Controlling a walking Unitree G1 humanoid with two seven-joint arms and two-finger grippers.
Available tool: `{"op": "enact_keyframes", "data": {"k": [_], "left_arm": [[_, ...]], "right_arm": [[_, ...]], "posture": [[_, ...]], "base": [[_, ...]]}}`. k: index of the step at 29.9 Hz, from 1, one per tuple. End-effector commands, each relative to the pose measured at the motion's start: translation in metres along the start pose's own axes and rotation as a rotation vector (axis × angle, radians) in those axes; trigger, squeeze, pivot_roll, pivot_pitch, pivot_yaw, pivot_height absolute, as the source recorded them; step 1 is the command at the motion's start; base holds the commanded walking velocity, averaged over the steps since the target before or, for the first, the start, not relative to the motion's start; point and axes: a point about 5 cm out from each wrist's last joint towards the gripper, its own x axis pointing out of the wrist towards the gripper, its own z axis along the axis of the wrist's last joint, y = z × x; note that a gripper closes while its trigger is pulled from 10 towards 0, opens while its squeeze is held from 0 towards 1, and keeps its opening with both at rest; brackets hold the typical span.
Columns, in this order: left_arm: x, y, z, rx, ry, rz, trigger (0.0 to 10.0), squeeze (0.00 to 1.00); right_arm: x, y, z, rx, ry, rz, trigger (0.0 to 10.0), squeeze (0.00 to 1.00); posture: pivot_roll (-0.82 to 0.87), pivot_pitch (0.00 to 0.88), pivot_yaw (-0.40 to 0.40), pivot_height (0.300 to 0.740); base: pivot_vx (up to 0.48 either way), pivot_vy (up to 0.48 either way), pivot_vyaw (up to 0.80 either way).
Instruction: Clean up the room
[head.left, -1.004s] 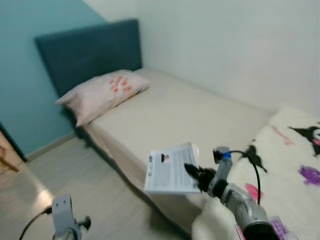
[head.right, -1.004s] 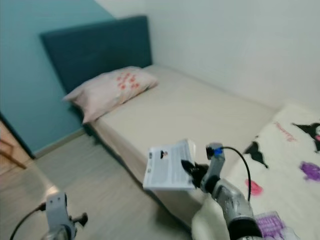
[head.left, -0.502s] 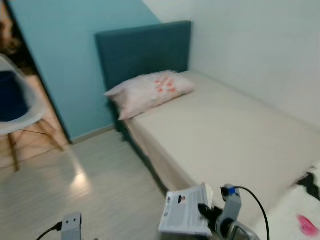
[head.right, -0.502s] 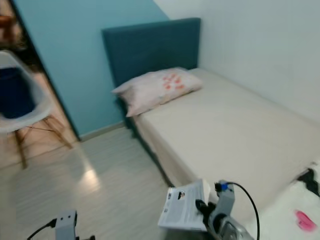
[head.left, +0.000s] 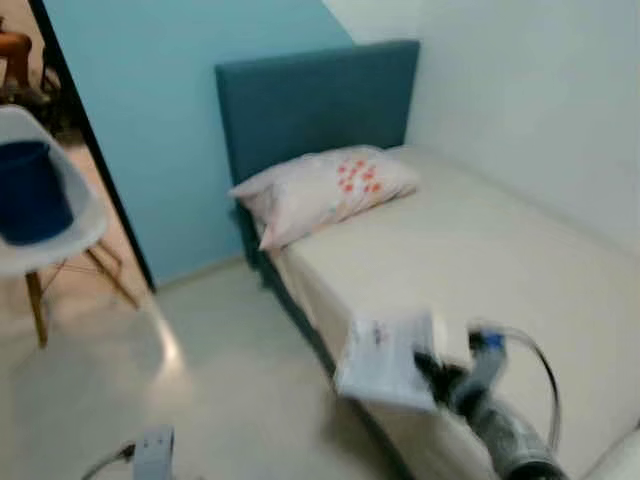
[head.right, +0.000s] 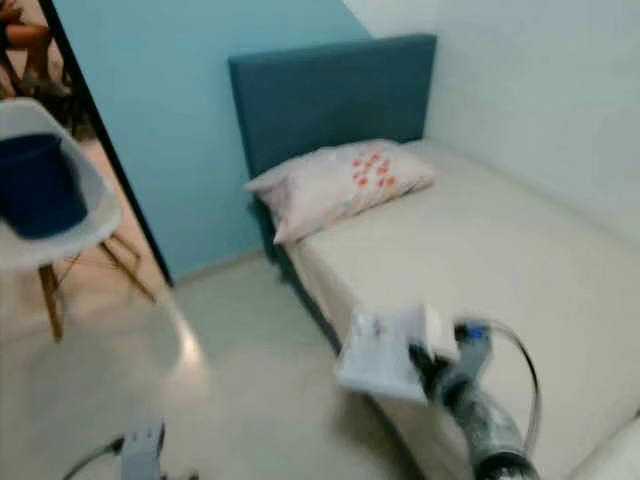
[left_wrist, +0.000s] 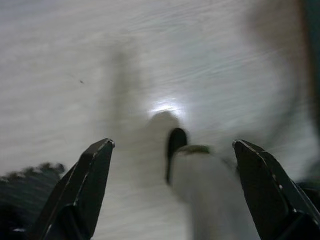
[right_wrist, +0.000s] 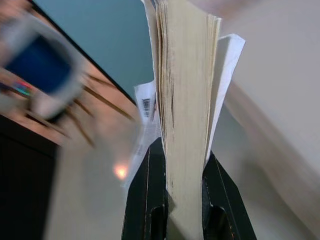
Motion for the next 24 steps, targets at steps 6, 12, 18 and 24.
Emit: {"op": "enact_keyframes", "data": {"k": [6,12,18,24], "left_arm": [[0.001,-0.005,0.008,0.012,-0.027,-0.024,10.0,0.0],[0.001,-0.003,0.005,0.015,-0.02,-0.021,10.0,0.0],[0.0,-0.001,0.003,0.015,-0.016,-0.019,10.0,0.0],[0.0,-0.002,0.003,0.018,-0.016,-0.02,10.0,0.0]], "right_arm": [[0.0,-0.005,0.034,-0.049,-0.126,0.008,10.0,0.0],[0.002,-0.01,0.043,0.002,-0.153,-0.067,10.0,0.0],[-0.001,-0.017,0.048,0.077,-0.206,-0.11,10.0,0.0],[-0.002,-0.018,0.046,0.083,-0.195,-0.12,10.0,0.0]], "posture": [[-0.09,0.0,-0.009,0.711],[-0.08,0.0,-0.013,0.711],[-0.08,0.0,-0.011,0.711],[-0.08,0.0,-0.011,0.711]], "base": [[0.48,0.0,0.0],[0.48,0.0,-0.26],[0.48,0.0,-0.76],[0.48,0.0,-0.11]]}}
